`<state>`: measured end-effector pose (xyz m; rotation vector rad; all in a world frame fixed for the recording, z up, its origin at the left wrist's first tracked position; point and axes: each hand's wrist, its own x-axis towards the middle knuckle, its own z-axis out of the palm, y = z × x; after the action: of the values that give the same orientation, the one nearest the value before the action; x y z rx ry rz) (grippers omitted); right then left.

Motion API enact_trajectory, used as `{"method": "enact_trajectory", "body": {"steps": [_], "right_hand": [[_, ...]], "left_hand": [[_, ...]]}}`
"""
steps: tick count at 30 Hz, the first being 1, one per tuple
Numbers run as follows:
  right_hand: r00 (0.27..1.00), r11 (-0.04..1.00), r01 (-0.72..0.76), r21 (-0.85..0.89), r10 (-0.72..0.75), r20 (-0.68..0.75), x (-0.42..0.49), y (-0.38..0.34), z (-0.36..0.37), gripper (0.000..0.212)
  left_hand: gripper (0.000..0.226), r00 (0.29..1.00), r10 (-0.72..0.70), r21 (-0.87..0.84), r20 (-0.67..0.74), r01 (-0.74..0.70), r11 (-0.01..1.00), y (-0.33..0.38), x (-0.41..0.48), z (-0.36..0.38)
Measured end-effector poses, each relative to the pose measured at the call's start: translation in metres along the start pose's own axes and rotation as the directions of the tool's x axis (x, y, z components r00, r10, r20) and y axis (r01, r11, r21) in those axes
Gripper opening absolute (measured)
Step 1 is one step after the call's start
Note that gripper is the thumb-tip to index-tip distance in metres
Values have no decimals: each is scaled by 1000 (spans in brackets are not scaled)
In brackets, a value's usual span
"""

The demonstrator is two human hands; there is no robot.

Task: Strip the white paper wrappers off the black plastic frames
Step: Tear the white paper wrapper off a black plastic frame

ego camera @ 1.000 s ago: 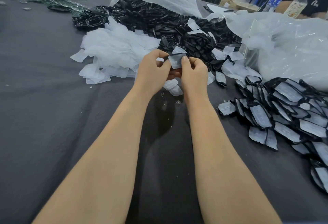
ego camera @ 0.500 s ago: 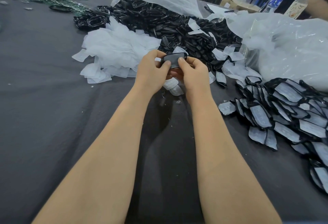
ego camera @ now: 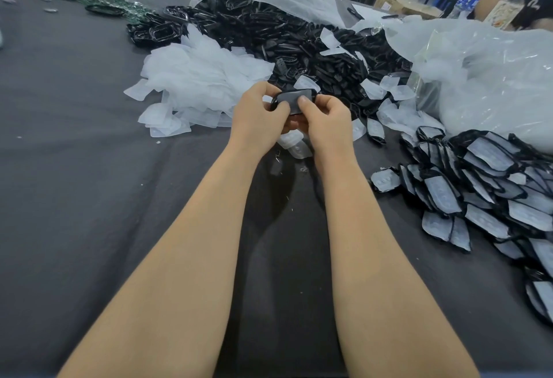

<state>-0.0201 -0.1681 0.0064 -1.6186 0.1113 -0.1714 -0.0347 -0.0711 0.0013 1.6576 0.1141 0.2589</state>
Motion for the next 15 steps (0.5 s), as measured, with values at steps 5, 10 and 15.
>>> {"method": "enact_trajectory", "body": {"steps": [5, 10, 15], "right_hand": [[1000, 1000, 17, 16, -17, 2, 1, 0, -2, 11], [1000, 998, 19, 52, -18, -5, 1, 0, -2, 10], [958, 949, 247, -197, -270, -99, -6, 2, 0, 18]], "left_hand": [[9, 1000, 9, -16, 0, -9, 1000, 0, 0, 1], [19, 1000, 16, -58, 13, -16, 998, 1, 0, -1], [17, 1000, 12, -86, -19, -13, 996, 0, 0, -1]]}}
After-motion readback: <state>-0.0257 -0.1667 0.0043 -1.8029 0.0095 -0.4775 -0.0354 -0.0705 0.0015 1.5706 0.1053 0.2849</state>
